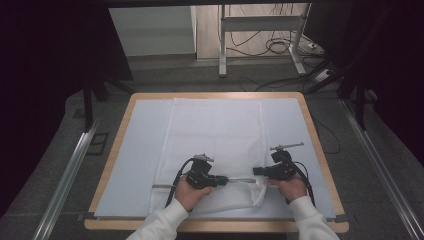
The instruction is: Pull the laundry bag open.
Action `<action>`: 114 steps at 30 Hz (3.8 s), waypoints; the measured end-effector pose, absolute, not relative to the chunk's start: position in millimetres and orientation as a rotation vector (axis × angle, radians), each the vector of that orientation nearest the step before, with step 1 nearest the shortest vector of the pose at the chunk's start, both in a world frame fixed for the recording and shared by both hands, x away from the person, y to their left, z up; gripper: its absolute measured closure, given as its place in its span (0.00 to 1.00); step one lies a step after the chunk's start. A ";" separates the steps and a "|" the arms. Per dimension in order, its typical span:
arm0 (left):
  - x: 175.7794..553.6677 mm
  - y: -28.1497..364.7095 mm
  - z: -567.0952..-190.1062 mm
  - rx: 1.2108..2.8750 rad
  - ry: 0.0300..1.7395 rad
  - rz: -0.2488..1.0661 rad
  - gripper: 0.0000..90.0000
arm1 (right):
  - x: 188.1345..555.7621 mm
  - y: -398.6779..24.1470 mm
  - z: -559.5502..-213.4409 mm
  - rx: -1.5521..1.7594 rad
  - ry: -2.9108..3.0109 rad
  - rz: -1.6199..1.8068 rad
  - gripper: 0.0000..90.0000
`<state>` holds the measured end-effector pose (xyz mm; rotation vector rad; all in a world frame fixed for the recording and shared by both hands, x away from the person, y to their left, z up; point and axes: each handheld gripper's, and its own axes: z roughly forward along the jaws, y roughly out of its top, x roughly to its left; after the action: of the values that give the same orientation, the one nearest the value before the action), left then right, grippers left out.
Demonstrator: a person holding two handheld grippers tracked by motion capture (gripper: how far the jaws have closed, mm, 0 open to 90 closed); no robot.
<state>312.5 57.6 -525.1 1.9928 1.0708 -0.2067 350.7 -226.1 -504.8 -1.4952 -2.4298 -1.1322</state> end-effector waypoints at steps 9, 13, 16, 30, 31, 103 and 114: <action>310.0 65.7 -524.5 1.984 1.078 -0.205 0.96 | 350.8 -226.3 -504.9 -1.497 -2.430 -1.133 0.98; 307.1 68.4 -526.9 1.987 1.085 -0.204 0.96 | 350.7 -226.1 -505.1 -1.500 -2.436 -1.129 0.98; 305.8 70.2 -527.7 1.985 1.087 -0.206 0.96 | 350.8 -225.9 -505.6 -1.496 -2.434 -1.130 0.98; 305.1 79.5 -528.5 1.970 1.104 -0.211 0.96 | 350.8 -225.3 -506.1 -1.487 -2.435 -1.132 0.98; 304.9 80.0 -528.9 1.971 1.104 -0.211 0.96 | 351.1 -225.5 -506.5 -1.484 -2.434 -1.131 0.98; 293.8 151.2 -524.7 1.914 1.206 -0.119 0.96 | 350.7 -226.0 -506.3 -1.476 -2.454 -1.155 0.98; 291.2 166.2 -524.5 1.895 1.233 -0.106 0.96 | 350.9 -226.8 -505.6 -1.475 -2.453 -1.156 0.98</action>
<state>291.2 166.2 -524.5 1.8950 1.2334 -0.1061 350.9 -226.8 -505.6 -1.4747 -2.4528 -1.1559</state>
